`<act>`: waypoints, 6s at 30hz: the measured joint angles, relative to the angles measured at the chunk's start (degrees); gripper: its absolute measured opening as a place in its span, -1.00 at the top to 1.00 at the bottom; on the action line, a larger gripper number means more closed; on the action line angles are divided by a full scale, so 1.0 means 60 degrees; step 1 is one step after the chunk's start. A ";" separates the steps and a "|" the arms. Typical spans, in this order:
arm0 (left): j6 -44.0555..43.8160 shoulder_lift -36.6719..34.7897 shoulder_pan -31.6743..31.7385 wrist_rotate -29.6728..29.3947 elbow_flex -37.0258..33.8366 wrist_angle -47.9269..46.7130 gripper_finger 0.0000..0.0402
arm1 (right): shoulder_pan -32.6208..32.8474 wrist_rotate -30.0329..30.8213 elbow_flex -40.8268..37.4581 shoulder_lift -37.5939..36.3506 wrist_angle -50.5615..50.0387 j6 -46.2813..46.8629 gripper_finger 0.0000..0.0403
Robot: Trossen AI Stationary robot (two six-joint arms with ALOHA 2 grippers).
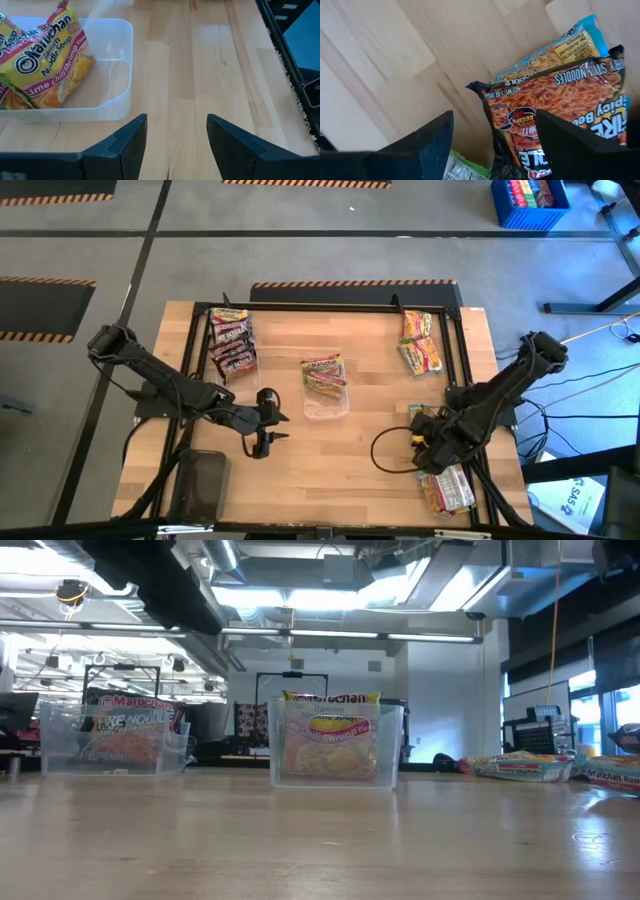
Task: Sort Maruchan noodles
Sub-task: Put the black noodle pack into the left transparent bin
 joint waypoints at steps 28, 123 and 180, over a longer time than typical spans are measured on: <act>-0.0667 -0.0357 0.0000 0.0004 0.0004 -0.0931 0.01 | -0.0004 -0.0117 0.0502 0.0397 -0.0821 0.0174 -0.31; 0.0485 0.2110 -0.0007 0.0155 0.0026 0.2701 0.01 | -0.1716 0.2540 -0.1723 0.2775 0.8105 -0.4451 -0.41; 0.0912 0.5308 0.0197 0.0338 0.1410 0.3271 0.01 | -0.2586 0.1820 -0.3679 0.4476 1.6386 -0.2117 -0.35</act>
